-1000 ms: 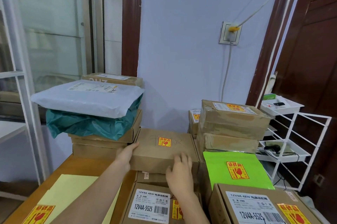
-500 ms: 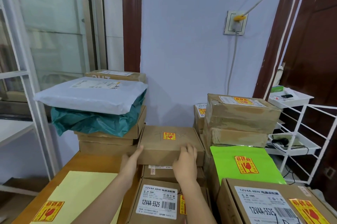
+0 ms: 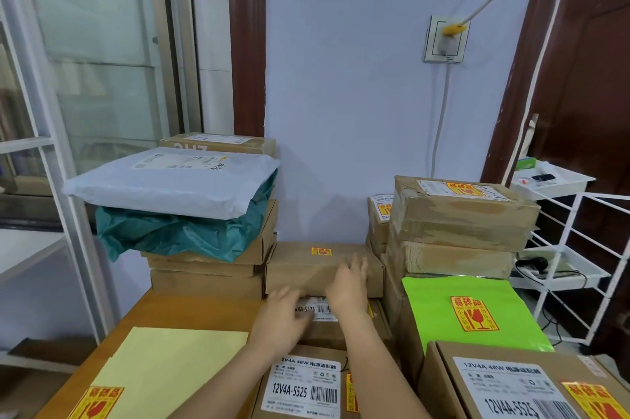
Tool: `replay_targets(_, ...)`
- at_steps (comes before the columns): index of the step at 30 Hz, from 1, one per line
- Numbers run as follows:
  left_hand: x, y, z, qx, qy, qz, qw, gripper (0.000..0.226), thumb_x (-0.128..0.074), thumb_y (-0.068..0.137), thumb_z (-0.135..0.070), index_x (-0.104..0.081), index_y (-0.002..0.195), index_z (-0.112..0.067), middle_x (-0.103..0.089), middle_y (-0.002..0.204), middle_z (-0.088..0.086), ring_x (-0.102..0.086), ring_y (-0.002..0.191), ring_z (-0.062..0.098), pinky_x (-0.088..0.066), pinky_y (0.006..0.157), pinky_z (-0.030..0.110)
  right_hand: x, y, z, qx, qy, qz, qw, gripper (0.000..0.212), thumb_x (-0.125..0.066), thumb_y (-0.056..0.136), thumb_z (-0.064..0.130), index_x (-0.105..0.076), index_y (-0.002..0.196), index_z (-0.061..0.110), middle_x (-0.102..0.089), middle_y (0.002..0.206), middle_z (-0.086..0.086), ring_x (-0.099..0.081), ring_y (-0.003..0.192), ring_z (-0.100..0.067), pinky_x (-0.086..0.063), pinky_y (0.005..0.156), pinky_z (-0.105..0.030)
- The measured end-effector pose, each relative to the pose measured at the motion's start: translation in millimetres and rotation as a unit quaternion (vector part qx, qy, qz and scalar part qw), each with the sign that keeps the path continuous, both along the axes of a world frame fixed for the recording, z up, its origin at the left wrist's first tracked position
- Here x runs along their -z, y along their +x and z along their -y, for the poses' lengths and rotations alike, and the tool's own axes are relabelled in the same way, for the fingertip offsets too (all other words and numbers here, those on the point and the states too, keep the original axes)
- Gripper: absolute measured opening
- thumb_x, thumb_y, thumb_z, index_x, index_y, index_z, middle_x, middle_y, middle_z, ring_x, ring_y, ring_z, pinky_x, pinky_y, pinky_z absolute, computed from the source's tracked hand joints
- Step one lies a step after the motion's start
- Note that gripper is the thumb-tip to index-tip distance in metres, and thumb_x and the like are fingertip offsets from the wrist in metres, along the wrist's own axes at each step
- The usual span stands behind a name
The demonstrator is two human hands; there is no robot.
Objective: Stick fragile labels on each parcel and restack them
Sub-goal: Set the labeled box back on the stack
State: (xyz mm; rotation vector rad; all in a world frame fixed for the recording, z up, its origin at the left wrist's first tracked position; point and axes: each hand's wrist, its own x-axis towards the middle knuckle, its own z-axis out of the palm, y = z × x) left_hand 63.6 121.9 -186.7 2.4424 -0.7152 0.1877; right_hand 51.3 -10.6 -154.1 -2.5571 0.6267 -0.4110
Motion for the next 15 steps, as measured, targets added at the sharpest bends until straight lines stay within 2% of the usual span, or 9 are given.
replay_targets(2, 2.0, -1.5, 4.5, 0.035, 0.090, 0.005, 0.995, 0.050, -0.047, 0.094, -0.036, -0.039, 0.143, -0.026, -0.033, 0.150, -0.009, -0.027, 0.138, 0.013, -0.028, 0.110, 0.030, 4.4, -2.5, -4.8, 0.013, -0.012, 0.030, 0.999, 0.053, -0.044, 0.089, 0.001, -0.038, 0.142, 0.006, -0.021, 0.155, -0.012, -0.010, 0.145, -0.029, -0.021, 0.116, -0.036)
replay_targets(5, 4.8, -3.9, 5.2, 0.031, 0.160, 0.015, 0.986, 0.047, -0.042, 0.095, -0.040, -0.042, 0.141, -0.029, -0.034, 0.150, -0.010, -0.025, 0.138, 0.014, -0.028, 0.107, 0.032, 12.8, -10.8, -10.7, -0.001, -0.031, 0.064, 0.997, 0.048, -0.045, 0.089, -0.002, -0.051, 0.134, 0.013, -0.043, 0.141, -0.003, -0.037, 0.131, -0.022, -0.040, 0.101, -0.030)
replay_targets(10, 5.3, -7.5, 0.8, 0.035, 0.164, 0.023, 0.986, 0.046, -0.042, 0.094, -0.041, -0.046, 0.138, -0.028, -0.037, 0.146, -0.012, -0.029, 0.134, 0.012, -0.030, 0.104, 0.031, 23.6, -9.4, -14.3, -0.027, -0.013, 0.037, 0.999, 0.054, -0.046, 0.090, -0.002, -0.042, 0.142, 0.014, -0.039, 0.145, -0.001, -0.035, 0.134, -0.020, -0.041, 0.100, -0.032)
replay_targets(15, 6.0, -13.0, -4.9, 0.041, 0.157, 0.014, 0.987, 0.040, -0.044, 0.092, -0.042, -0.055, 0.126, -0.022, -0.040, 0.142, -0.011, -0.031, 0.130, 0.013, -0.033, 0.099, 0.030, 22.2, -0.5, -16.5, -0.056, -0.004, -0.022, 0.998, 0.046, -0.047, 0.088, 0.002, -0.048, 0.133, 0.009, -0.048, 0.138, -0.006, -0.038, 0.130, -0.024, -0.038, 0.106, -0.039)
